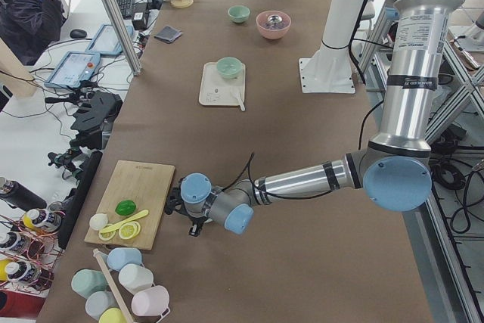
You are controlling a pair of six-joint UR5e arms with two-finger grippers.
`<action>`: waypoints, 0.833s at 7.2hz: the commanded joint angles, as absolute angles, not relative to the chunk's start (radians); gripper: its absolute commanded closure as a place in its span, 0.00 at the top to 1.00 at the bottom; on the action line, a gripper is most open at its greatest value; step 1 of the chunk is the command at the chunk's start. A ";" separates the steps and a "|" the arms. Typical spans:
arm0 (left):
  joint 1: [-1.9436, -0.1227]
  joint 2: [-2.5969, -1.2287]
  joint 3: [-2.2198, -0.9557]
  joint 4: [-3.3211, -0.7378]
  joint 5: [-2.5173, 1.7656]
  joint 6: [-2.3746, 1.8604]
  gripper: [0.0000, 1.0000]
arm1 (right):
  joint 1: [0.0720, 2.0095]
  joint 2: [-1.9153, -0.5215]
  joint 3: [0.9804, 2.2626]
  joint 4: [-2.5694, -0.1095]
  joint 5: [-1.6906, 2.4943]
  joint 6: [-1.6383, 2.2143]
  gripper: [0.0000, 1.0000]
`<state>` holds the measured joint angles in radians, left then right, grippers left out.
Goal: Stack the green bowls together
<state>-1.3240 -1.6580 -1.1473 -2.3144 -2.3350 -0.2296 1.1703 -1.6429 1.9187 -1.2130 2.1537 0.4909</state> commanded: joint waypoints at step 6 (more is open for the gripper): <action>-1.197 -1.690 -1.688 -2.088 -2.421 -0.818 0.00 | 1.170 -1.644 1.919 -1.213 2.154 0.495 1.00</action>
